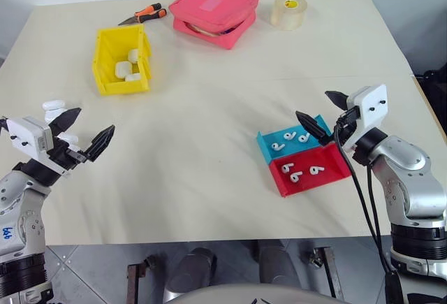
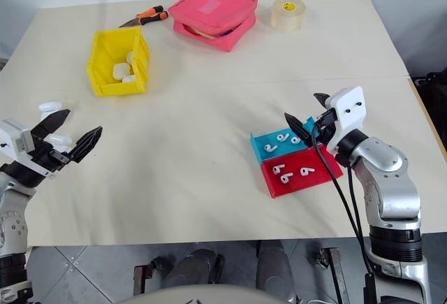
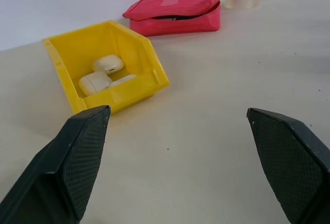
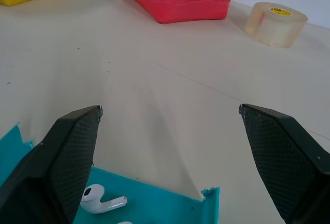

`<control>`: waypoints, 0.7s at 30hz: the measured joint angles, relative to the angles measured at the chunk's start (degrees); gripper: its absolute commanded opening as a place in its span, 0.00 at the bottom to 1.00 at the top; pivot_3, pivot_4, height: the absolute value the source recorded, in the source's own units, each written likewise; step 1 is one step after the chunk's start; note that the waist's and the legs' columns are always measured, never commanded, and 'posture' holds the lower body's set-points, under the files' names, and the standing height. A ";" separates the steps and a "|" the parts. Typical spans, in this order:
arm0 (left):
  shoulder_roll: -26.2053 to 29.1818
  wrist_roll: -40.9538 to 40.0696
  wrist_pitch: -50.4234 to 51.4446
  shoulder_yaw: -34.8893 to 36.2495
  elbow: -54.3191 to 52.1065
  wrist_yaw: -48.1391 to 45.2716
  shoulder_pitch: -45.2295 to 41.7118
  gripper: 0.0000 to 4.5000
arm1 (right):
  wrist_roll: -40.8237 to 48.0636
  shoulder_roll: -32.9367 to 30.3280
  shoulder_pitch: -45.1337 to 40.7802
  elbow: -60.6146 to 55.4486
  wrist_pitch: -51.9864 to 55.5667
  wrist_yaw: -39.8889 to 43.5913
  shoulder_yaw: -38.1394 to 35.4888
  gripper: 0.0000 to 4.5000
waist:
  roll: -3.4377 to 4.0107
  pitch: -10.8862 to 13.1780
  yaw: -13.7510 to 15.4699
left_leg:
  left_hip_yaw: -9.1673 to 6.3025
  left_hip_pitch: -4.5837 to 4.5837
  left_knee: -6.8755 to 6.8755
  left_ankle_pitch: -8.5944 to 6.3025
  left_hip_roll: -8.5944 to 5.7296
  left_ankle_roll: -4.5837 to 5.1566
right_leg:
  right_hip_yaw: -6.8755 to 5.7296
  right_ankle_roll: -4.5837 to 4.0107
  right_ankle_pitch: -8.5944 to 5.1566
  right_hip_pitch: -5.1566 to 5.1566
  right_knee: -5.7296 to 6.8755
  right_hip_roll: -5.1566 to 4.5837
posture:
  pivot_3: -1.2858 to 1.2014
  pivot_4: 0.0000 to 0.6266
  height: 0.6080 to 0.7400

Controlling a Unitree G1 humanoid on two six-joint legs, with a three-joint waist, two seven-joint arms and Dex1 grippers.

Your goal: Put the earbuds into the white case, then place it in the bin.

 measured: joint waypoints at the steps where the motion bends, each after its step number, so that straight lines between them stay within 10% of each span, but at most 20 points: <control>1: 0.00 0.00 0.00 0.00 0.00 0.12 0.00 1.00 | 0.00 0.00 0.00 0.00 0.00 0.00 0.00 0.99 | 0.00 0.00 0.00 | 0.00 0.00 0.00 0.00 0.00 0.00 | 0.00 0.00 0.00 0.00 0.00 0.00 | 0.52 0.24 1.00; 21: 5.20 -2.43 11.26 7.46 -4.58 1.05 6.76 1.00 | 1.97 -0.75 -9.34 3.33 1.34 5.39 3.32 0.99 | -0.01 0.00 -0.32 | 0.24 0.01 0.00 -0.09 0.19 -0.02 | 0.03 -0.11 0.05 -0.10 -0.01 0.17 | 0.52 0.24 1.00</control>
